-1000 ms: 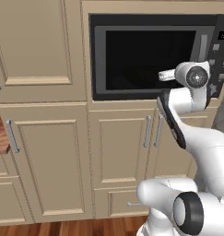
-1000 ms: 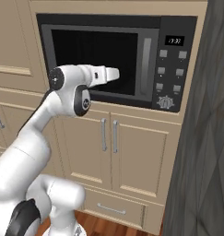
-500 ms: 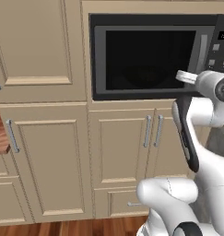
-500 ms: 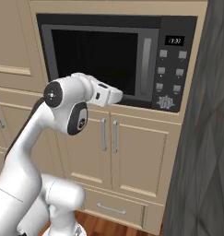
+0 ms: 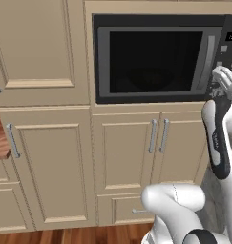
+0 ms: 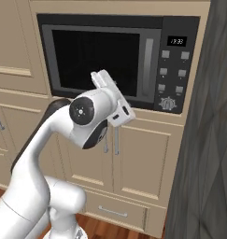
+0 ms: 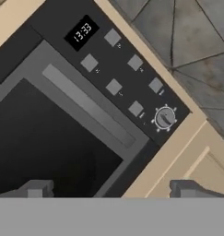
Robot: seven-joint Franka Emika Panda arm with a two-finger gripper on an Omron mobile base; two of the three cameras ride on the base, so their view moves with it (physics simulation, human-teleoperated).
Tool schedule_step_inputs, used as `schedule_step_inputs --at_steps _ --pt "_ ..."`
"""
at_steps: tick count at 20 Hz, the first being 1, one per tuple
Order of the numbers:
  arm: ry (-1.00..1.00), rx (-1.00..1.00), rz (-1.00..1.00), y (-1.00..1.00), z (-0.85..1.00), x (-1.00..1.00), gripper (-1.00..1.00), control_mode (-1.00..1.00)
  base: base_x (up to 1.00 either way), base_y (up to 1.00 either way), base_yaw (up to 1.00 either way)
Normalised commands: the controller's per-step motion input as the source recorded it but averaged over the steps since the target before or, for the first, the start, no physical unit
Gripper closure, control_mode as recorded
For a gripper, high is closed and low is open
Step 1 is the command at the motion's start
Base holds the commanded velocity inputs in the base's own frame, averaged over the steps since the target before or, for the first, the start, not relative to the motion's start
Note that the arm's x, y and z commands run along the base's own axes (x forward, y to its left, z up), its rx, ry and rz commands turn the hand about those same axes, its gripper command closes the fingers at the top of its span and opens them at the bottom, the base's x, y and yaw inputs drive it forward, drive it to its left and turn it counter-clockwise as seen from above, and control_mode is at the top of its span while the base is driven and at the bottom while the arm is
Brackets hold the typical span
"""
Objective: Place the bowl containing the steak and broccoli in the microwave. Close the microwave door and press the start button to microwave the meal.
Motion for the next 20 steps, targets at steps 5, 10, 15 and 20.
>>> schedule_step_inputs --at_steps 5,10,15,20 --pt "-0.01 0.15 0.06 -0.07 0.0 -0.06 1.0 -1.0 0.0 0.0 0.0" --pt "0.0 0.05 0.0 -0.17 0.0 0.0 1.0 -1.0 0.0 0.0 0.0" --pt "0.0 0.18 0.0 -0.52 0.0 0.06 1.0 -1.0 0.0 0.0 0.0" --pt "0.04 0.27 0.0 -0.4 0.0 0.45 1.0 -1.0 0.0 0.0 0.0"
